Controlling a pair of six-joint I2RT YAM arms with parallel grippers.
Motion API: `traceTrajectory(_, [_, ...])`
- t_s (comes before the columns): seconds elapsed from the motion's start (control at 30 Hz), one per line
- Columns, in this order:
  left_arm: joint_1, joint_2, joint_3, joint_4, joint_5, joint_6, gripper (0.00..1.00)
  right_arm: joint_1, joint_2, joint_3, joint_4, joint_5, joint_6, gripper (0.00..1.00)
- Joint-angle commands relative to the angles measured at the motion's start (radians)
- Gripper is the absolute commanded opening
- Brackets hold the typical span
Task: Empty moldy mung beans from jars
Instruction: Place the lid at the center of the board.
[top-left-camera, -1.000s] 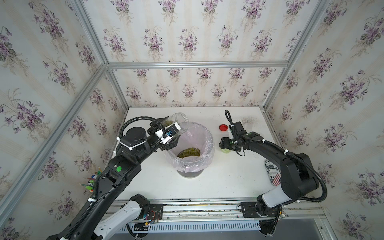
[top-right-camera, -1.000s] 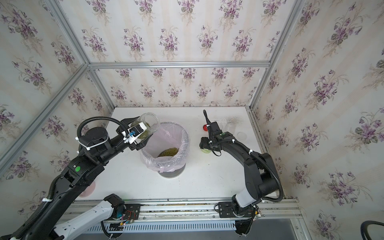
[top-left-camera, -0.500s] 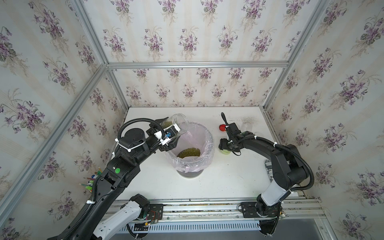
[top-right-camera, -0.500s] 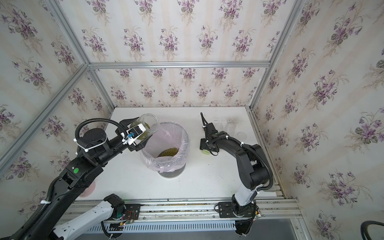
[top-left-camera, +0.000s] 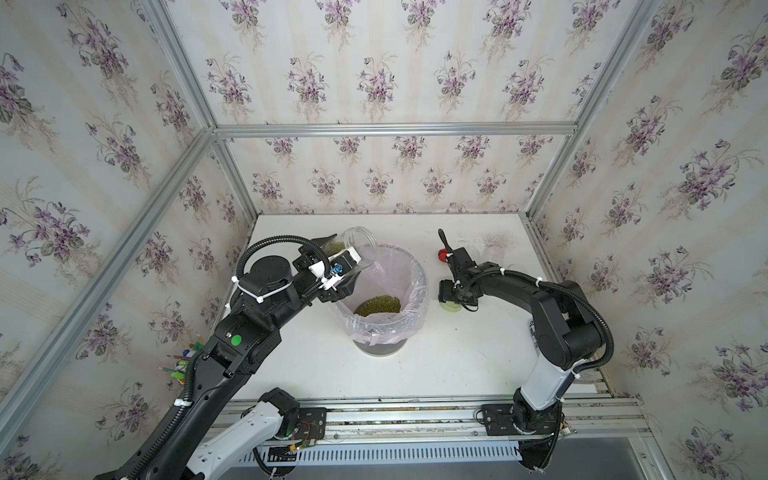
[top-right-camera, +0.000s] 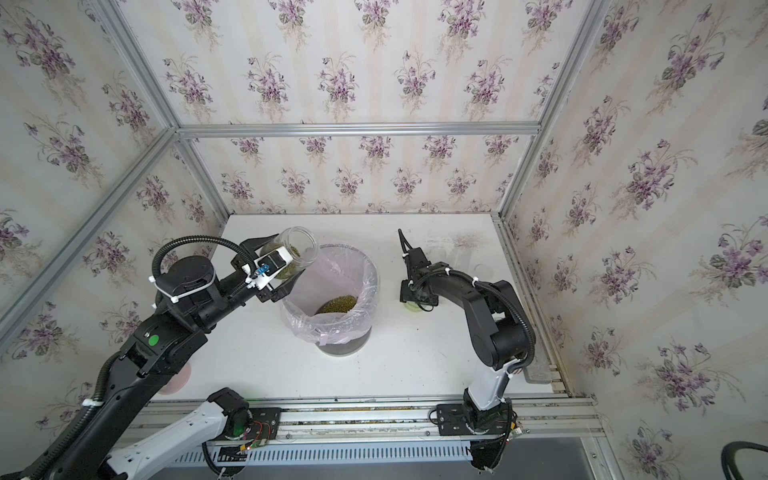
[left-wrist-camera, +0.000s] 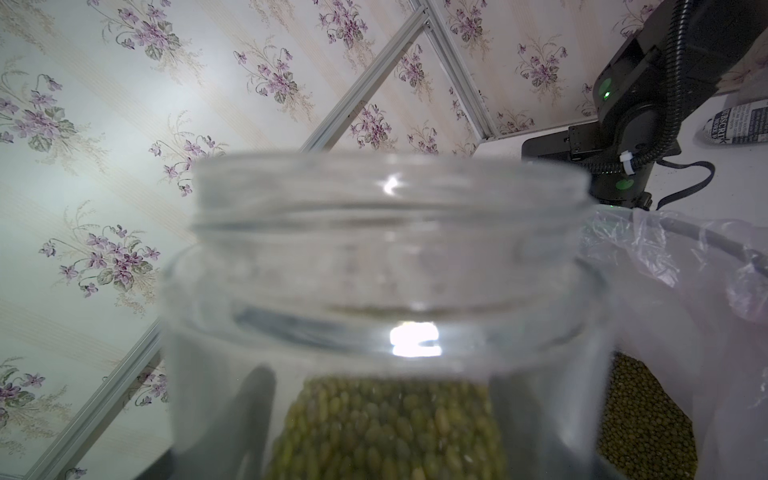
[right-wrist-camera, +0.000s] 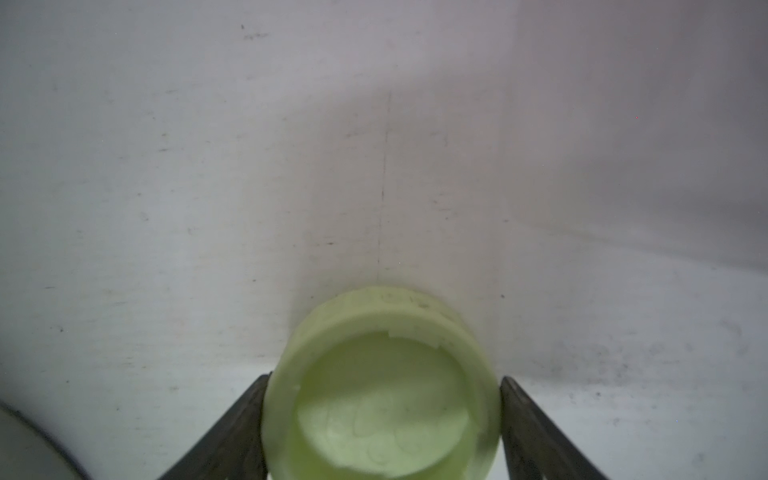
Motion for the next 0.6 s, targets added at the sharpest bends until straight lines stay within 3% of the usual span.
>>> traceTrajectory(0.0, [0.002, 0.002, 0.017, 0.088, 0.000, 0.009, 0.00, 0.000, 0.008, 0.003, -0.024, 0.020, 0.013, 0.75])
traceTrajectory(0.23, [0.001, 0.006, 0.027, 0.085, 0.006, 0.027, 0.00, 0.000, -0.001, -0.003, -0.034, -0.001, 0.015, 0.86])
traceTrajectory(0.57, [0.001, 0.019, 0.059, 0.062, -0.002, 0.076, 0.00, 0.000, -0.128, 0.018, -0.072, -0.049, 0.021, 0.89])
